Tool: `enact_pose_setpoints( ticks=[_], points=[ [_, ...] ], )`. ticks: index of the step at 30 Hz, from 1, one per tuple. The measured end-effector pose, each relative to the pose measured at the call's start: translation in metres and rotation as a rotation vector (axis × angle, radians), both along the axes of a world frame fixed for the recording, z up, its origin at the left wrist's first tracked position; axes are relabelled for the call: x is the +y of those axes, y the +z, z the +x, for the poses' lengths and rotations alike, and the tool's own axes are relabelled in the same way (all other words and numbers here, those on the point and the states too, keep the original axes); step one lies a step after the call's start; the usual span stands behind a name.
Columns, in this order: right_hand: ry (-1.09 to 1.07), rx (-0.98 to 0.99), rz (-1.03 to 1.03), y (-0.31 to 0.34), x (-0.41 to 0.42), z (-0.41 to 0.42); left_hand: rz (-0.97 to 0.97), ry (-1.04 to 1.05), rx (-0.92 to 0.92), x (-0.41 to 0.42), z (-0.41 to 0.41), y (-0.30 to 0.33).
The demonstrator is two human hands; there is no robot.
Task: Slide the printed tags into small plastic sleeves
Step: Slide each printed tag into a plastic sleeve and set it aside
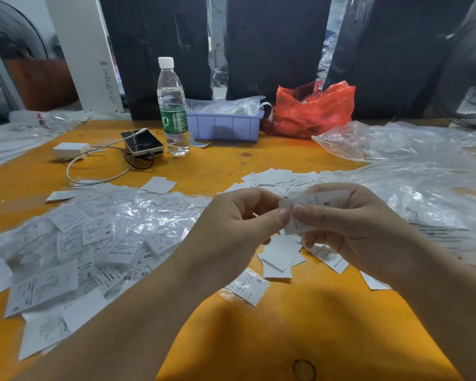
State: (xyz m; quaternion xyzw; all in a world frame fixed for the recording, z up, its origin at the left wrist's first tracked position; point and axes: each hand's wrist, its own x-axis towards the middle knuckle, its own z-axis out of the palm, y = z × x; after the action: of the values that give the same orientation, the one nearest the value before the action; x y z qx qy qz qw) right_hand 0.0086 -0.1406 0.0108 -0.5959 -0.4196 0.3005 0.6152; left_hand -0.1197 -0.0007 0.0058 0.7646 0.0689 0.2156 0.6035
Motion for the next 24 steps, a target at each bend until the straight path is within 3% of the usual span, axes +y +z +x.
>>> enact_pose_setpoints(
  ticks=[24],
  points=[
    [0.016,0.015,-0.062,0.0040,-0.0008,-0.0013,0.008,0.054,-0.022,0.0007,0.0015,-0.0011]
  ],
)
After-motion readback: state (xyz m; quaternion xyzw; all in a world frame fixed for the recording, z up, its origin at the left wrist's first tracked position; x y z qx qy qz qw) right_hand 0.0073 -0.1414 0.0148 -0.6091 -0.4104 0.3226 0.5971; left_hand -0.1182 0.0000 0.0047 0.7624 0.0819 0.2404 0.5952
